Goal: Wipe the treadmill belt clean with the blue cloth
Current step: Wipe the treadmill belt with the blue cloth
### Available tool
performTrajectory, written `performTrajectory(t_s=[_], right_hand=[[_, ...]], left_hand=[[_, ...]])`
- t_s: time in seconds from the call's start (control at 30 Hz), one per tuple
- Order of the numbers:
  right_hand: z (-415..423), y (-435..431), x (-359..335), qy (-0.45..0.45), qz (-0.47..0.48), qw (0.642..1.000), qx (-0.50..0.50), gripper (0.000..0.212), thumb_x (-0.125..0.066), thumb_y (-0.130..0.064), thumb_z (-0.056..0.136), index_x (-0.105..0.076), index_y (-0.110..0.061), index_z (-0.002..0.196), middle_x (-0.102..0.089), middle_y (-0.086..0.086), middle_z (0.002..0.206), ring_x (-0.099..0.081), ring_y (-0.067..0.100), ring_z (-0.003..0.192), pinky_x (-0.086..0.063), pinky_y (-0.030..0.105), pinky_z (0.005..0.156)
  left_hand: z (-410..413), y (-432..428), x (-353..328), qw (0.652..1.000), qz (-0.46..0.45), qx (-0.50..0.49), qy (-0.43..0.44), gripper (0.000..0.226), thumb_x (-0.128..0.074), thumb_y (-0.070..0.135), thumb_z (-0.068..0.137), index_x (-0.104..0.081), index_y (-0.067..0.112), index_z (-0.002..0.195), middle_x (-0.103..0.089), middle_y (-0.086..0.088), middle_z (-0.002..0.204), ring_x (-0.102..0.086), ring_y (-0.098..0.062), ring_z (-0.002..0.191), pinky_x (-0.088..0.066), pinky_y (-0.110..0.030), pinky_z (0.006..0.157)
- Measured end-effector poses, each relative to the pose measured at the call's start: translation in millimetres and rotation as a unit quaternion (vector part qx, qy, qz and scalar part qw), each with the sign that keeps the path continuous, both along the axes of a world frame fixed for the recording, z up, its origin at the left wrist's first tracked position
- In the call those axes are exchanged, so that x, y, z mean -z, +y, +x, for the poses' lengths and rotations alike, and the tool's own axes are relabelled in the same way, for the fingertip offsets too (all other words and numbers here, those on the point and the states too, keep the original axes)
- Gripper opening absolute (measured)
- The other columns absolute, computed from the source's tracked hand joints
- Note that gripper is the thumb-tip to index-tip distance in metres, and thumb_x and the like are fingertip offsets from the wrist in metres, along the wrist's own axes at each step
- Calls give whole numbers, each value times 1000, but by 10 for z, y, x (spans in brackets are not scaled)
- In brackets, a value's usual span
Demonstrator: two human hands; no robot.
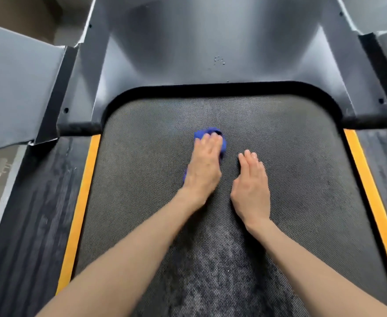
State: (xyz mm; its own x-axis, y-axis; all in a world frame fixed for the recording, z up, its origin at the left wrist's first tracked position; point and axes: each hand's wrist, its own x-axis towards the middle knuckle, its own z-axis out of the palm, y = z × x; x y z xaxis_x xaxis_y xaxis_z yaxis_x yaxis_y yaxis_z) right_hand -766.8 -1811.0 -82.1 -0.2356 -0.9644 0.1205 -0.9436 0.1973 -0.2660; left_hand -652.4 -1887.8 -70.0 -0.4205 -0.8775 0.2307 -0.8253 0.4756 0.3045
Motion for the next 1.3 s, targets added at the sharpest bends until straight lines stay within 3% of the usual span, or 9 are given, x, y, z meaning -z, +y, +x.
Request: performTrajectory(t_s=[0.1,0.3,0.43,0.57,0.7,0.83,1.0,1.17,1.3], right_hand=[[-37,7,14,-7,-17,1000,-10,57,-28,-17,82,-45,1,133,-43,18,140,-36,31,134,-22,40,113],[-26,31,-16,-24,-23,999,-9,55,-28,-19,85,-41,-1,136,-38,15,145,-30,28,138,-15,37,117],[-2,26,-23,-23,-20,1000,-2,58,-24,-21,84,-41,-1,136,-38,16,145,-30,29,138,-18,39,116],[-8,31,-20,-25,-23,999,-8,59,-22,-23,84,-41,0,136,-38,17,145,-30,29,138,-18,40,116],[-22,28,1,-18,-27,999,-12,58,-24,-21,84,-41,1,135,-39,18,143,-31,31,136,-19,40,116],[-32,24,0,-30,-34,999,-12,58,-23,-21,85,-41,0,135,-39,17,144,-30,30,137,-17,39,116],[-34,19,2,-37,-36,999,-13,53,-30,-15,86,-41,0,136,-38,16,145,-28,29,138,-16,39,117],[-43,27,17,-32,-38,999,-16,54,-25,-18,87,-41,1,135,-39,19,143,-31,31,137,-20,42,115],[-36,14,25,-33,-40,999,-15,56,-24,-20,86,-41,1,135,-38,18,144,-29,30,138,-16,38,117]], left_hand=[[206,415,45,992,-14,112,-55,55,-37,13,75,-55,5,126,-56,-8,130,-53,-26,121,-37,-45,103],[1650,-132,65,992,26,-114,-48,53,-44,-1,80,-43,-3,133,-46,-21,137,-38,-39,130,-20,-45,112],[1612,-45,40,966,77,-241,47,59,-43,-12,79,-36,-3,137,-38,-21,142,-27,-37,137,-11,-47,115],[1323,762,38,998,35,52,9,57,-38,4,80,-36,6,136,-44,-12,141,-30,-24,134,-13,-36,115],[1406,1205,18,961,36,272,-40,44,-27,10,96,-40,8,138,-40,-5,144,-29,-20,137,-16,-37,116],[1566,451,81,998,29,45,-20,54,-39,-2,79,-46,3,132,-47,-12,139,-38,-30,132,-9,-32,114],[1376,-30,-65,957,116,-252,87,63,-47,-13,79,-34,0,139,-33,-15,147,-22,-30,140,-3,-40,117],[1045,1362,41,998,51,23,33,59,-41,-1,77,-38,5,135,-46,-10,140,-35,-28,132,-14,-40,114],[1240,1255,78,984,29,175,-13,49,-39,6,86,-38,8,135,-47,-6,139,-34,-21,132,-17,-38,114]])
